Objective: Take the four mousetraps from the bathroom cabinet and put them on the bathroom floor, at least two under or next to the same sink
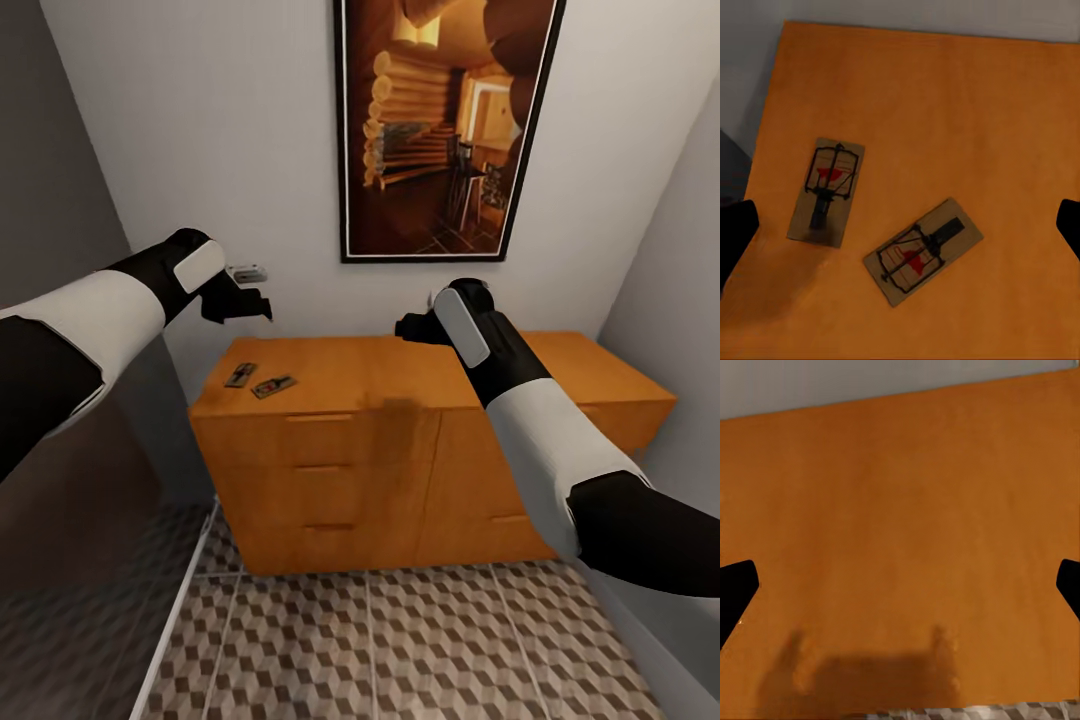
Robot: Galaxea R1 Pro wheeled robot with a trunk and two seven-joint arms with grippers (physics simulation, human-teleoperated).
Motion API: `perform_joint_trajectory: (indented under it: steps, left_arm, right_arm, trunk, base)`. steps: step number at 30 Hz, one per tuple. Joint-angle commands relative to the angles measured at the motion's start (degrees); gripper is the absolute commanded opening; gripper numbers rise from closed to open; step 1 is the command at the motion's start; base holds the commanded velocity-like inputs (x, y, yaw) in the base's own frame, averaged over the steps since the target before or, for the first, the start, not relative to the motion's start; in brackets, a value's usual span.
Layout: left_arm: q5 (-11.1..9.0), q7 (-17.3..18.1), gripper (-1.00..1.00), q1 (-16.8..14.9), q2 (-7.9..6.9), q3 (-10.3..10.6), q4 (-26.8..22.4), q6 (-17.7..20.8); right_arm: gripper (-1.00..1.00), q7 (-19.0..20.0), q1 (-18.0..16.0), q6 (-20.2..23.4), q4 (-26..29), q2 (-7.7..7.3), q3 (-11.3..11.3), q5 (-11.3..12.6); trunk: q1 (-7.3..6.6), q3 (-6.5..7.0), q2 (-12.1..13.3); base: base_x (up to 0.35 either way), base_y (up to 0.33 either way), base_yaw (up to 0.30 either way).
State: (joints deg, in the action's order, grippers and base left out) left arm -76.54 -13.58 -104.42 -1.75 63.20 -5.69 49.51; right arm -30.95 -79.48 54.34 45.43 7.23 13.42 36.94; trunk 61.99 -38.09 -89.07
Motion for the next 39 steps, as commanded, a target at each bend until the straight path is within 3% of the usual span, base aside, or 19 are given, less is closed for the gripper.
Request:
perform_joint_trajectory:
  steps: [1, 11, 13, 14, 17, 18, 22, 39]
  left_arm:
    - [-0.61, -0.52, 1.0, -0.02, -0.08, 0.25, -0.2, 0.2]
    - [-0.7, -0.57, 1.0, 0.0, -0.64, 0.24, -0.13, 0.44]
    - [-0.73, -0.53, 1.0, 0.0, -2.08, 0.2, -0.13, 0.51]
    - [-0.69, -0.52, 1.0, 0.01, -3.58, 0.23, -0.14, 0.57]
    - [-0.67, -0.47, 1.0, 0.01, -5.53, 0.24, -0.21, 1.0]
    - [-0.69, -0.42, 1.0, 0.13, -6.59, 0.25, -0.24, 2.7]
    - [-0.71, -0.33, 1.0, 0.46, -7.57, 0.31, -0.34, 7.13]
    - [-0.69, 1.19, 1.0, 1.9, -6.54, 0.42, -2.43, 8.15]
  right_arm:
    - [1.0, -0.6, -0.06, 0.07, 0.0, 0.01, 0.13, 0.59]
    - [1.0, -0.6, -0.06, 0.07, -0.07, 0.06, 0.12, 0.59]
    - [1.0, -0.6, -0.06, 0.11, -0.16, 0.07, 0.12, 0.99]
    - [1.0, -0.6, -0.06, 0.24, -0.28, 0.07, 0.15, 2.07]
    - [1.0, -0.63, -0.04, 0.98, -0.37, 0.07, 0.23, 4.13]
    - [1.0, -0.63, -0.01, 1.84, -0.4, 0.04, 0.26, 5.7]
    - [1.0, -0.61, 0.13, 2.85, -0.44, 0.05, 0.29, 8.62]
    - [1.0, -0.69, 0.34, 2.92, -0.77, -0.02, 0.29, 9.38]
  trunk:
    - [0.03, -0.06, -0.02]
    - [0.03, -0.06, -0.02]
    - [0.03, -0.06, -0.02]
    - [0.03, -0.06, -0.02]
    - [0.03, -0.06, -0.02]
    - [0.03, -0.06, -0.02]
    - [0.03, -0.06, -0.02]
    - [0.03, -0.06, -0.02]
  base:
    - [0.266, 0.169, 0.0]
    - [0.098, 0.063, 0.0]
    - [0.014, 0.009, 0.0]
    - [0.006, 0.004, 0.0]
    - [0.004, 0.002, 0.0]
    - [0.001, 0.001, 0.0]
    - [0.0, 0.0, 0.0]
    - [0.097, 0.0, 0.0]
